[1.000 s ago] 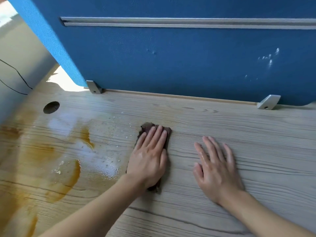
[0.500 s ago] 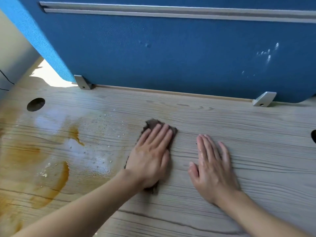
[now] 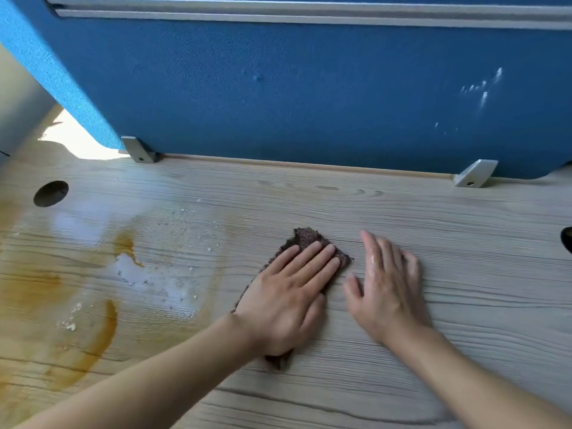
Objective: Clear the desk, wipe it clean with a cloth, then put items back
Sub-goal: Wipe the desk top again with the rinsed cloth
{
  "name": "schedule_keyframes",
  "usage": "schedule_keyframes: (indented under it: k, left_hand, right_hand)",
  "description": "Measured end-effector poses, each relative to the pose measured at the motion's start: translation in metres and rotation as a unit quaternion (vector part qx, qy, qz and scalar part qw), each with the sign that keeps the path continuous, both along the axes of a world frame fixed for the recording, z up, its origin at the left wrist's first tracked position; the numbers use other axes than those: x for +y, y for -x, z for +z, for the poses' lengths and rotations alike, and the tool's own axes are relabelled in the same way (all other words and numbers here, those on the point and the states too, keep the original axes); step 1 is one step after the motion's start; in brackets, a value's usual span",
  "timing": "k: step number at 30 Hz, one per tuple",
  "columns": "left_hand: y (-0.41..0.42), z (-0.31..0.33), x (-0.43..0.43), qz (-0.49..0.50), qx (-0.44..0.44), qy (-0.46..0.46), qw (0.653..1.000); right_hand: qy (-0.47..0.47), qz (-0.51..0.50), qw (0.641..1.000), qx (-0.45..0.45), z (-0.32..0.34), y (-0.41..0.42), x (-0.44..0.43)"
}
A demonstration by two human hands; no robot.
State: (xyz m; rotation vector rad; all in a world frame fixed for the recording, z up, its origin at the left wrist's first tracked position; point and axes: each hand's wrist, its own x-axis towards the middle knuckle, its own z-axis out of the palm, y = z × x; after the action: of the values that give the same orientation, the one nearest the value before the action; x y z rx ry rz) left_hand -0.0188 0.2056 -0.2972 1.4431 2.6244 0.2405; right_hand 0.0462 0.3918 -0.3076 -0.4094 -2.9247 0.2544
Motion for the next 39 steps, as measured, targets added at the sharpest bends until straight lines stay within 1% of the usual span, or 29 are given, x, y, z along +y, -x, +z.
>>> schedule_keyframes:
  k: [1,2,5,6,7,8,11,12,13,14,16,18,19,20,21,23,24,25,26,27,28,30,31,32,33,35,37,38,39]
  left_hand:
    - [0.006,-0.001,-0.001,-0.018,-0.012,0.0,1.0]
    - [0.018,-0.001,0.004,-0.008,-0.007,-0.003,1.0]
    - [0.054,-0.001,0.036,0.124,0.012,0.005,0.992]
    - [0.059,-0.001,0.043,0.16,0.017,0.007,0.987]
    - [0.058,-0.001,0.047,0.175,0.027,0.007,0.984]
    - [0.051,-0.001,0.046,0.158,0.03,0.003,0.987]
    - [0.022,-0.001,0.021,-0.004,0.007,-0.002,1.0]
    - [0.025,-0.001,0.014,-0.039,-0.01,-0.003,0.999]
    - [0.035,-0.002,0.013,-0.045,-0.016,-0.003,0.999]
    - [0.049,-0.003,0.017,-0.019,-0.012,-0.002,1.0]
    - [0.083,-0.002,0.032,0.098,0.003,-0.001,0.995]
    - [0.107,-0.002,0.046,0.213,0.003,0.007,0.977]
    - [0.11,-0.003,0.05,0.238,0.007,0.008,0.971]
    - [0.105,-0.002,0.051,0.229,0.013,0.006,0.973]
    - [0.095,-0.002,0.048,0.19,0.02,0.007,0.982]
    - [0.067,-0.001,0.034,0.056,0.023,0.002,0.998]
    - [0.059,0.0,0.026,-0.003,0.005,0.0,1.0]
    - [0.061,0.0,0.022,-0.036,-0.008,0.005,0.999]
    - [0.07,-0.001,0.024,-0.034,-0.008,0.005,0.999]
    - [0.083,-0.001,0.031,0.003,0.0,0.007,1.0]
    - [0.097,-0.001,0.041,0.067,0.005,0.011,0.998]
    - [0.12,0.0,0.061,0.206,0.002,0.016,0.978]
    - [0.124,-0.002,0.068,0.244,0.004,0.016,0.97]
    - [0.122,-0.002,0.071,0.247,0.008,0.012,0.969]
    - [0.114,-0.002,0.068,0.218,0.013,0.011,0.976]
    - [0.084,-0.002,0.051,0.095,0.026,0.01,0.995]
    - [0.061,0.0,0.033,-0.023,-0.001,0.002,1.0]
    - [0.064,0.001,0.028,-0.05,-0.017,0.005,0.999]
    - [0.073,-0.001,0.029,-0.044,-0.014,0.009,0.999]
  right_hand:
    - [0.003,-0.008,1.0,0.001,-0.001,0.001,0.0]
    - [0.004,-0.017,1.0,0.002,-0.001,0.001,0.0]
    - [-0.004,-0.02,1.0,-0.011,-0.004,0.001,0.001]
    - [-0.005,-0.018,1.0,-0.018,-0.003,0.001,0.001]
    - [-0.006,-0.016,1.0,-0.024,-0.004,0.002,0.001]
    - [-0.008,-0.014,0.999,-0.028,-0.004,0.002,0.001]
    - [-0.018,0.006,0.999,-0.034,-0.003,0.002,0.002]
    - [-0.023,0.012,0.999,-0.038,-0.002,0.002,0.001]
    - [-0.025,0.019,0.999,-0.045,-0.001,0.002,0.001]
    - [-0.027,0.027,0.998,-0.05,-0.001,0.002,0.001]
    - [-0.031,0.042,0.997,-0.054,0.0,0.003,0.002]
    - [-0.037,0.048,0.996,-0.063,0.0,0.004,0.002]
    - [-0.038,0.046,0.996,-0.066,-0.001,0.004,0.002]
    - [-0.037,0.044,0.996,-0.069,-0.001,0.004,0.002]
    - [-0.036,0.044,0.996,-0.072,-0.002,0.004,0.002]
    - [-0.035,0.044,0.996,-0.074,-0.002,0.004,0.003]
    - [-0.035,0.046,0.996,-0.075,-0.002,0.004,0.002]
    - [-0.035,0.046,0.995,-0.076,-0.002,0.004,0.002]
    - [-0.035,0.044,0.996,-0.075,-0.001,0.004,0.002]
    - [-0.036,0.043,0.996,-0.071,0.0,0.005,0.002]
    - [-0.036,0.043,0.996,-0.07,-0.001,0.005,0.002]
    - [-0.038,0.043,0.995,-0.076,0.0,0.004,0.001]
    - [-0.038,0.041,0.996,-0.075,0.001,0.005,0.001]
    - [-0.037,0.039,0.996,-0.074,0.0,0.005,0.002]
    - [-0.036,0.039,0.996,-0.075,0.0,0.005,0.002]
    - [-0.035,0.041,0.995,-0.079,0.0,0.005,0.001]
    - [-0.038,0.039,0.996,-0.075,0.001,0.006,0.002]
    - [-0.04,0.041,0.995,-0.077,0.001,0.005,0.001]
    - [-0.039,0.04,0.995,-0.078,0.002,0.005,0.0]
